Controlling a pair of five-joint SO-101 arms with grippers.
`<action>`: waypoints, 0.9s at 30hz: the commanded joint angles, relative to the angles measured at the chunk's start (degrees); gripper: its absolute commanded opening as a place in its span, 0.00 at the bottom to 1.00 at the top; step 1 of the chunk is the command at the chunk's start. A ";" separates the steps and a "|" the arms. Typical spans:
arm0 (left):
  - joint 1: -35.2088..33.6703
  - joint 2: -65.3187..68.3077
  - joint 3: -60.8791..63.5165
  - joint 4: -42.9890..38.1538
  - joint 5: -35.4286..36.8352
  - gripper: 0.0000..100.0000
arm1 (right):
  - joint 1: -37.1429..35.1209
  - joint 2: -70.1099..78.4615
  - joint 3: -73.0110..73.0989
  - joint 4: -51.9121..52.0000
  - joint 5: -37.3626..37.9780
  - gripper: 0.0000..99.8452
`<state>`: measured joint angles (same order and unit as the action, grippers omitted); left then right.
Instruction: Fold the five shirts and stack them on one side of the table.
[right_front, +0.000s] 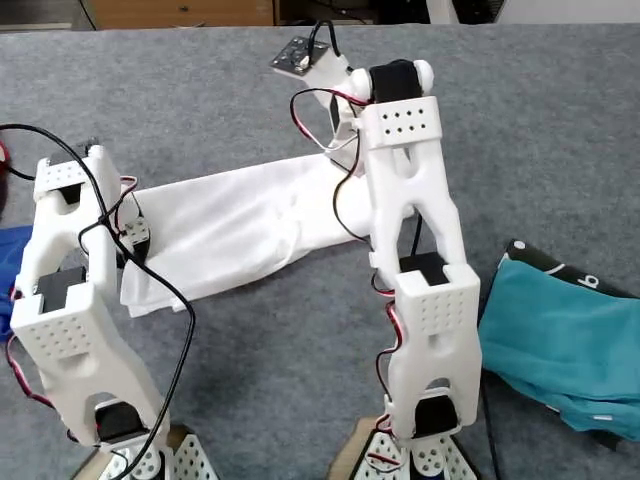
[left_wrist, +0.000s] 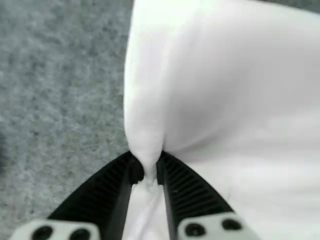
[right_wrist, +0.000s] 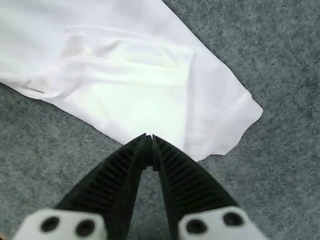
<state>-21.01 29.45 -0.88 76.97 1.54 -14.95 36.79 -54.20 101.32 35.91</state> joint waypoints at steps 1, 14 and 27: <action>-3.25 -0.04 -1.32 -0.26 0.62 0.02 | 1.19 -4.53 0.04 0.79 -0.53 0.01; -14.51 0.31 -31.38 21.10 -10.46 0.02 | 6.64 -2.95 1.71 -14.24 -15.30 0.01; 8.09 -3.91 -34.55 23.91 -5.54 0.02 | 16.04 6.02 21.93 -44.84 -38.33 0.01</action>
<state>-17.93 30.24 -33.85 100.09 -4.70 -2.46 44.09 -33.89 61.41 0.40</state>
